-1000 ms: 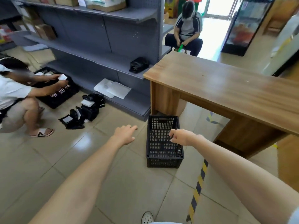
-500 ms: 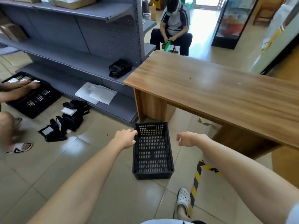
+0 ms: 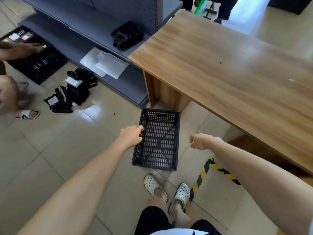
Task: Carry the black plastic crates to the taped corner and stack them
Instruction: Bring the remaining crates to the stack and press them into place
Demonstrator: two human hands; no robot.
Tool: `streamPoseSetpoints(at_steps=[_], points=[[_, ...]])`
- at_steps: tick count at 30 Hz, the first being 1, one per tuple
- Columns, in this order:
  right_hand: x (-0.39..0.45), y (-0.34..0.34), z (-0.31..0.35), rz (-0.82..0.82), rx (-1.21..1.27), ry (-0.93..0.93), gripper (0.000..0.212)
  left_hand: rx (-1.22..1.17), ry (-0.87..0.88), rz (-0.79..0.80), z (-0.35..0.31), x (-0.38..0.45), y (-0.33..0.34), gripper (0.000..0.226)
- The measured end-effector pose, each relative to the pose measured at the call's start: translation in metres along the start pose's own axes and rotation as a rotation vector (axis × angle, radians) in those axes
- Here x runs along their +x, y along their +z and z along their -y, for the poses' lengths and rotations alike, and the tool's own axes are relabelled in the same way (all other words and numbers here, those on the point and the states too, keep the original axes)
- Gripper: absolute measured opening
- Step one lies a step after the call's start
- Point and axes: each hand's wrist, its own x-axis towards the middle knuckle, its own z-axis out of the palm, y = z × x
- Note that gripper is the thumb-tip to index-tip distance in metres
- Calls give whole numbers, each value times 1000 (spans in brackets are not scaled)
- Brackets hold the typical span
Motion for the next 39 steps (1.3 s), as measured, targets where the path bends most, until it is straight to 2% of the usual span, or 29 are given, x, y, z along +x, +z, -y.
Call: streamPoseSetpoints(at_steps=[5, 12, 18, 27, 31, 35, 36, 38, 39], points=[[36, -35, 32, 0, 37, -76, 32, 3, -77, 31, 40, 29, -3, 44], [113, -81, 62, -72, 159, -91, 24, -64, -73, 35, 54, 101, -26, 45], [177, -94, 49, 25, 153, -67, 25, -134, -177, 40, 78, 154, -18, 47], [290, -47, 24, 127, 195, -54, 28, -236, -338, 142, 72, 213, 85, 51], [343, -6, 8, 134, 307, 9, 27, -323, -381, 124, 67, 241, 134, 52], [388, 43, -8, 177, 404, 107, 13, -409, -466, 179, 69, 268, 193, 58], [394, 52, -10, 186, 416, 132, 18, -423, -484, 195, 72, 273, 208, 61], [408, 68, -12, 174, 433, 196, 48, -458, -503, 223, 79, 284, 236, 70], [418, 76, -14, 153, 440, 225, 53, -480, -506, 245, 83, 290, 250, 76]])
